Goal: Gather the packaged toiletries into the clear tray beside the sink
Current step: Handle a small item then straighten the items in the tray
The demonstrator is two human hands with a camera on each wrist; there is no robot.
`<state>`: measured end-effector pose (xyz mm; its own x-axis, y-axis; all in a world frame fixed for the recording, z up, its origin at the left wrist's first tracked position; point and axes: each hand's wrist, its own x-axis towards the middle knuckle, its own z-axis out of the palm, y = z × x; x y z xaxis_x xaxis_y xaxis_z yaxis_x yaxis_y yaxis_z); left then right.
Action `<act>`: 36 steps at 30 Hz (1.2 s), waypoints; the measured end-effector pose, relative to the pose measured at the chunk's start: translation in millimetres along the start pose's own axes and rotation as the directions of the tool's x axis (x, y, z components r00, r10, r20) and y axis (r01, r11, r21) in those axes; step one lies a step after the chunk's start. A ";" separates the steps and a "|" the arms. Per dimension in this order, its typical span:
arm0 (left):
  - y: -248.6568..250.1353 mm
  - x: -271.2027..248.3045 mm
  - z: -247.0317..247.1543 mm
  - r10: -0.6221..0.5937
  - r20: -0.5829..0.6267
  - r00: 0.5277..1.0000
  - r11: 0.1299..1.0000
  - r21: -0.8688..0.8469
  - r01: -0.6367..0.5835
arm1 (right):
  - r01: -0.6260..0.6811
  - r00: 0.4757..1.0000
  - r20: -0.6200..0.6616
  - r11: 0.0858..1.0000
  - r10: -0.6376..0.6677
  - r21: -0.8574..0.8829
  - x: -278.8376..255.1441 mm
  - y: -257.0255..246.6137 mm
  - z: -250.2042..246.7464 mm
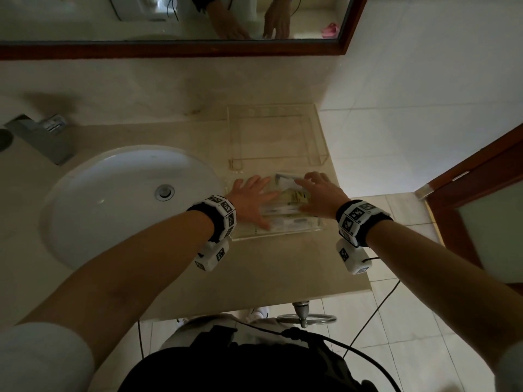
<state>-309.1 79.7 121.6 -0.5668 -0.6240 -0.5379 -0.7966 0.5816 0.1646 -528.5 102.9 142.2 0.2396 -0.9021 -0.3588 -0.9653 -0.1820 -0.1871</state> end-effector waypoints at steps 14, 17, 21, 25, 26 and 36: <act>-5.2 -16.6 13.3 -0.039 0.101 0.994 0.995 0.091 0.029 | 0.134 0.959 0.270 0.975 -0.083 -0.177 0.8 -5.6 15.8; -5.2 -15.0 11.0 -0.037 0.095 0.995 0.995 0.094 0.028 | 0.129 0.959 0.275 0.976 -0.076 -0.178 2.7 -5.6 16.1; -6.3 -9.3 4.6 -0.038 0.093 0.995 0.995 0.090 0.029 | 0.100 0.961 0.273 0.983 -0.055 -0.152 7.1 -1.4 14.6; -6.4 -2.2 -0.4 -0.041 0.101 0.994 0.996 0.088 0.032 | 0.088 0.960 0.278 0.985 -0.044 -0.150 11.7 2.6 11.7; -6.3 -0.5 -2.0 -0.039 0.099 0.994 0.996 0.087 0.031 | 0.085 0.960 0.278 0.985 -0.041 -0.148 12.7 3.6 10.6; -11.4 -0.4 -1.9 -0.006 0.023 1.000 1.000 -0.007 0.006 | 0.020 0.969 0.245 1.000 -0.014 -0.021 13.7 8.1 7.3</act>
<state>-300.2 72.4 121.5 -0.5569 -0.6155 -0.5578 -0.8016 0.5742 0.1667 -532.2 91.9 129.1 0.2713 -0.7763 -0.5690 -0.9623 -0.2080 -0.1750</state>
